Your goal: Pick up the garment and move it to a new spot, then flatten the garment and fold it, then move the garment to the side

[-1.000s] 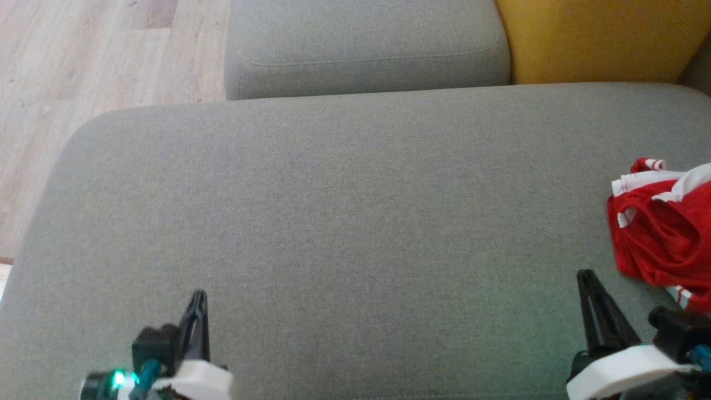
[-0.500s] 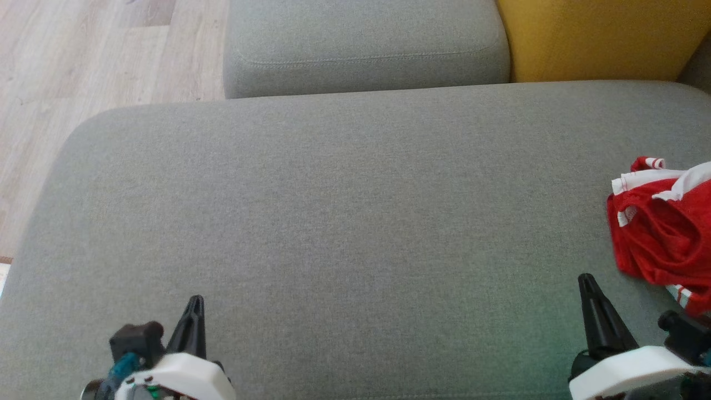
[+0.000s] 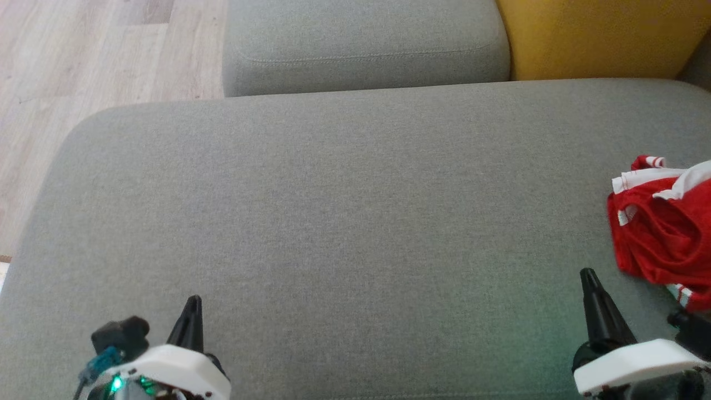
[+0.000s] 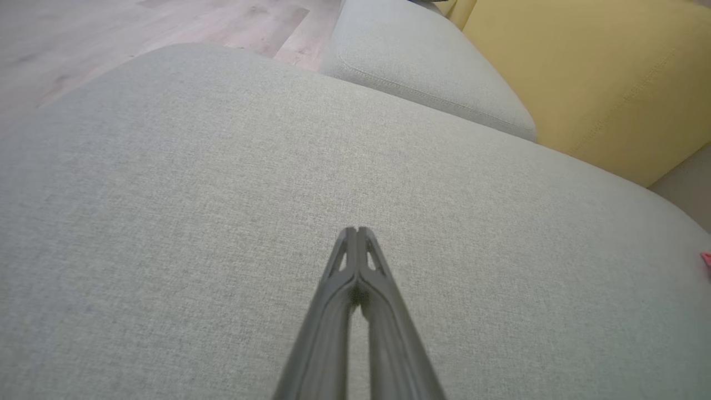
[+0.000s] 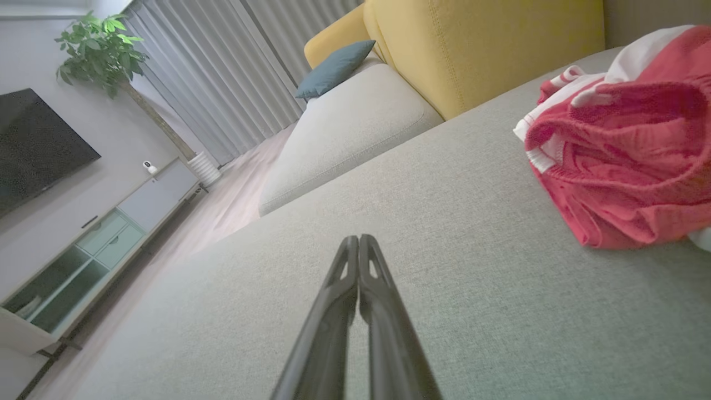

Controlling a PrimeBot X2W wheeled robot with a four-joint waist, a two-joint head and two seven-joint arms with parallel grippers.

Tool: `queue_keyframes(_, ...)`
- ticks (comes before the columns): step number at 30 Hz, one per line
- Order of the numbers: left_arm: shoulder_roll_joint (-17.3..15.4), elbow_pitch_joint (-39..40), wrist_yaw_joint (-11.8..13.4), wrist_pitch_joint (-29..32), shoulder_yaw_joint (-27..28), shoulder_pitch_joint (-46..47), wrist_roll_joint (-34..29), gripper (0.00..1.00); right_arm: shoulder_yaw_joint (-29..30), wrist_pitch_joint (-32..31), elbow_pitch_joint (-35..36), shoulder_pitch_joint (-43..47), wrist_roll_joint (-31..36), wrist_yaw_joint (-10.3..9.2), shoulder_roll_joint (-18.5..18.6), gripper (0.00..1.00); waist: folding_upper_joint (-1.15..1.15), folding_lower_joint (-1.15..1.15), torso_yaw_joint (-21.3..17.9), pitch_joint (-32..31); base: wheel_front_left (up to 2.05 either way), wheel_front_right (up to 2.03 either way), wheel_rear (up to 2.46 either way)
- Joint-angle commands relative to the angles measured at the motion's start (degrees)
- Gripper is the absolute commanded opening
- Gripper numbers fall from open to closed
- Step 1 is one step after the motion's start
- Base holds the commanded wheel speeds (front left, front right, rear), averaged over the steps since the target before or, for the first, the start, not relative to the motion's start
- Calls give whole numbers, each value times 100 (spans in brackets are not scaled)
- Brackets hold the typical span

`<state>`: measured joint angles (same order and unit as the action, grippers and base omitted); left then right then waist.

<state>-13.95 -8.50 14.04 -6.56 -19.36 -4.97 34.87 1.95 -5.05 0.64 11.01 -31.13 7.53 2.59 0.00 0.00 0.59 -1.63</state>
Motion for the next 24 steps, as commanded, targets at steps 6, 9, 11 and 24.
queue_keyframes(6, 30, 103, -194, 81, 336, 395, 489, 0, -22, 84, 47, -382, -546, -1, 119, 0, 0, 0, -4, 13, 0, 0, 0)
queue_keyframes(9, 70, 78, -283, 127, 426, 427, 736, 0, -18, 88, -20, -441, -812, -1, 127, 0, 0, 0, -6, 21, 0, 0, 0)
queue_keyframes(11, 90, 65, -327, 150, 472, 442, 859, 0, -15, 90, -53, -471, -944, -1, 131, 0, 0, 0, -8, 24, 0, 0, 0)
queue_keyframes(24, 215, -18, -593, 292, 748, 535, 1595, 0, 5, 94, -256, -648, -1736, -2, 151, 0, 0, 0, -15, 47, 0, 0, 0)
